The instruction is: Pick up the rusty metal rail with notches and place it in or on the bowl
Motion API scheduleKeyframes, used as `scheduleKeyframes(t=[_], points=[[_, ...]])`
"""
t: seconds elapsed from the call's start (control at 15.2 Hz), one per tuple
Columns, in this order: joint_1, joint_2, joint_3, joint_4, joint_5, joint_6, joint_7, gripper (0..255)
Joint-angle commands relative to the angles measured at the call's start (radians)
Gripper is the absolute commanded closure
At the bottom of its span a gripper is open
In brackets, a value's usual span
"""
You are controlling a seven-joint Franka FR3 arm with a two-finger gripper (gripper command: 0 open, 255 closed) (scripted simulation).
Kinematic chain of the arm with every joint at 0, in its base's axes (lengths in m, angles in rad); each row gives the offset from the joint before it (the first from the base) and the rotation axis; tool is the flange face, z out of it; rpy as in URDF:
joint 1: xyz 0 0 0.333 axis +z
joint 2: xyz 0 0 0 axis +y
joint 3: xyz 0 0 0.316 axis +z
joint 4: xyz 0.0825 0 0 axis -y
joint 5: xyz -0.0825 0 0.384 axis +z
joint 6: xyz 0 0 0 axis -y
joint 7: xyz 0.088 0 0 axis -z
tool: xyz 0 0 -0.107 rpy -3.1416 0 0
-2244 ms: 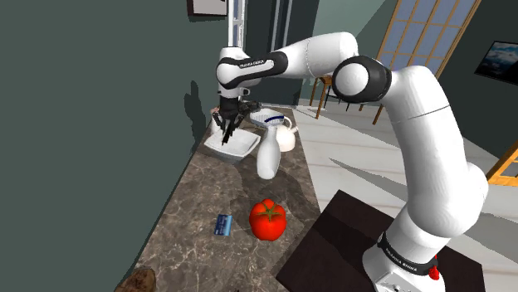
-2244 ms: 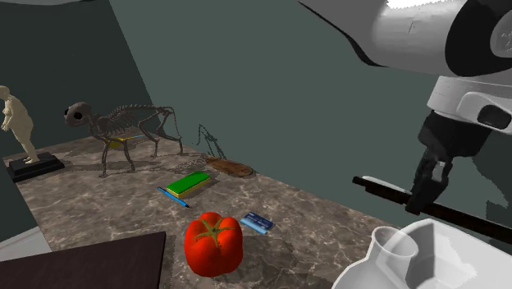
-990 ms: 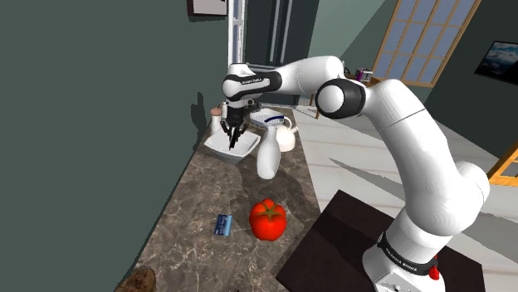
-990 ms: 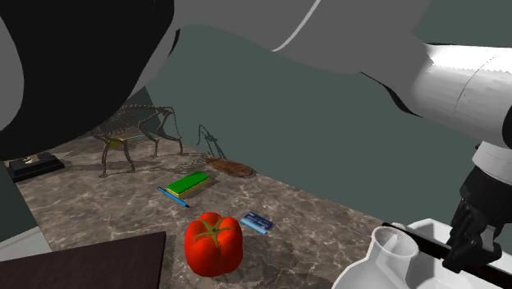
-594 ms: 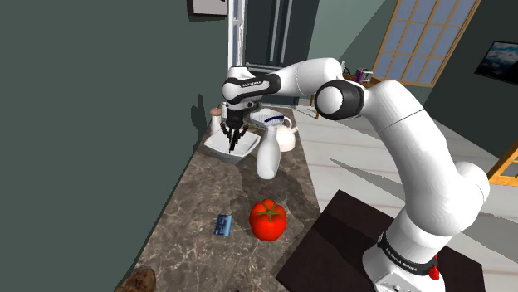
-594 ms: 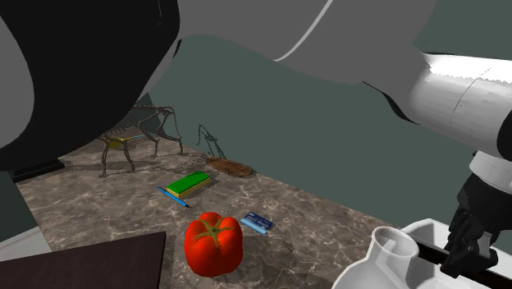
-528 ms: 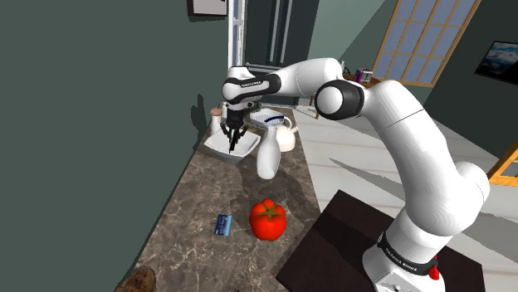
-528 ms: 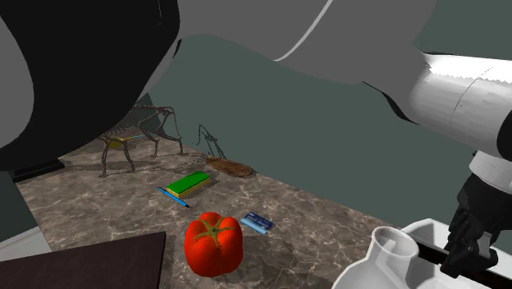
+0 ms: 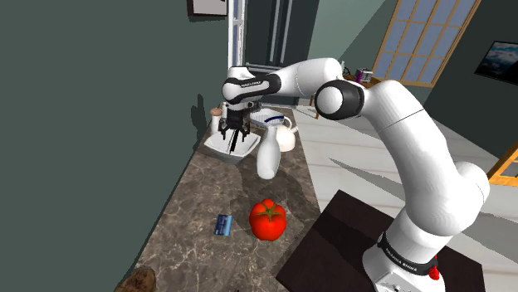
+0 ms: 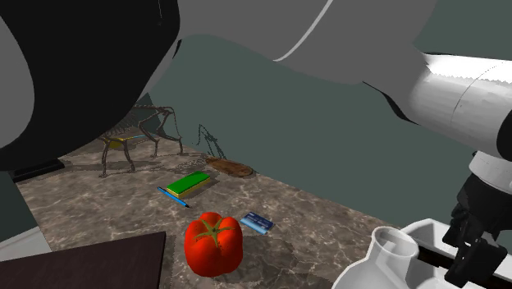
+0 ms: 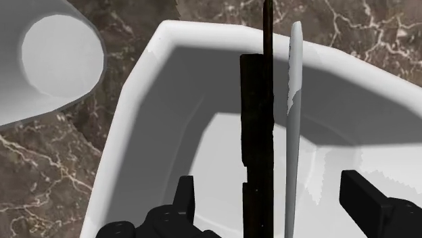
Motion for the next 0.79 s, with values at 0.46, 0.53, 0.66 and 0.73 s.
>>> scheduleKeyframes(t=[0.46, 0.53, 0.66, 0.73], points=[[0.002, -0.023, 0.003, 0.089, 0.005, -0.111, -0.005, 0], [0.002, -0.023, 0.003, 0.089, 0.005, -0.111, -0.005, 0], [0.002, -0.023, 0.003, 0.089, 0.005, -0.111, -0.005, 0], [0.002, -0.023, 0.003, 0.088, 0.005, -0.110, -0.005, 0]])
